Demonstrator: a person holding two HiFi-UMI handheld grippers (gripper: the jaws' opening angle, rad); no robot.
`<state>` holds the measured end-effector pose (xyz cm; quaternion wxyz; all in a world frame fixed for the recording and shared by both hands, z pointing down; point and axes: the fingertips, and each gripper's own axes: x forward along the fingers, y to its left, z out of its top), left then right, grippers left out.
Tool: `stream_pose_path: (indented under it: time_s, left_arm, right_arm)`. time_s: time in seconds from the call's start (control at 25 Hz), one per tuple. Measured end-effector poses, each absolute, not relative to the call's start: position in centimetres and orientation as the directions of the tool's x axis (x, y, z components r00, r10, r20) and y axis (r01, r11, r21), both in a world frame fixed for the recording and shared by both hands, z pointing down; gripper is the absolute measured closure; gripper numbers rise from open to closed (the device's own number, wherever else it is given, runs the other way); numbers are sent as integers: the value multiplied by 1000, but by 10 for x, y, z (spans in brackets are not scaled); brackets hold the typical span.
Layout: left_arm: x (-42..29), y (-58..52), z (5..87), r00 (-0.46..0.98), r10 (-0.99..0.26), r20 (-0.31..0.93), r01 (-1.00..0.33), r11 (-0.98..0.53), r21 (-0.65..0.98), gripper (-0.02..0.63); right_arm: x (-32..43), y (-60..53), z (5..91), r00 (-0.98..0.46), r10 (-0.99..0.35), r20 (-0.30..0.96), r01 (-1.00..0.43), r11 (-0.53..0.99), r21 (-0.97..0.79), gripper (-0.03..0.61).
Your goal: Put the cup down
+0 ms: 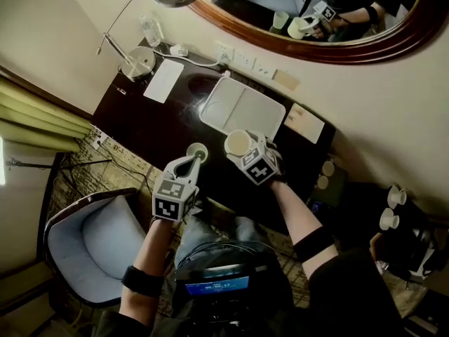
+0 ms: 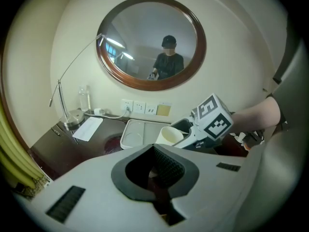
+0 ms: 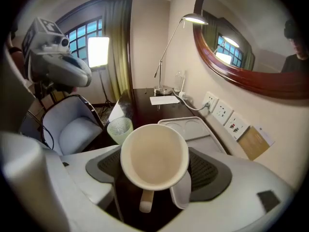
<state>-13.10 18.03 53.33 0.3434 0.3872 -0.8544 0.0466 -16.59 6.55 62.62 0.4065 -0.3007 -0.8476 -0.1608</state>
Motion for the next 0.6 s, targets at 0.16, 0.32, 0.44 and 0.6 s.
stream_pose_path:
  time_s: [0.16,0.32,0.44,0.6]
  left_arm:
    - [-116,181,531,-482,-599,639,-688,710,147,612]
    - [-103,188,524,-492,-586,644,-678,722,140,612]
    - [-100,198,522,-515,-571,639,-667,736,120,612]
    - [-95,196,519,-516,-575,635,-661,739,132,612]
  right_arm:
    - [-128,85,659,-435,412,801,703,711,16,158]
    - [-110,100,677,-414,408,814,733,680,32,158]
    - [-98,111,687,-402,413,817,734,679,19,158]
    - [-89,113,704,-388,410,826,724,690,-3,156]
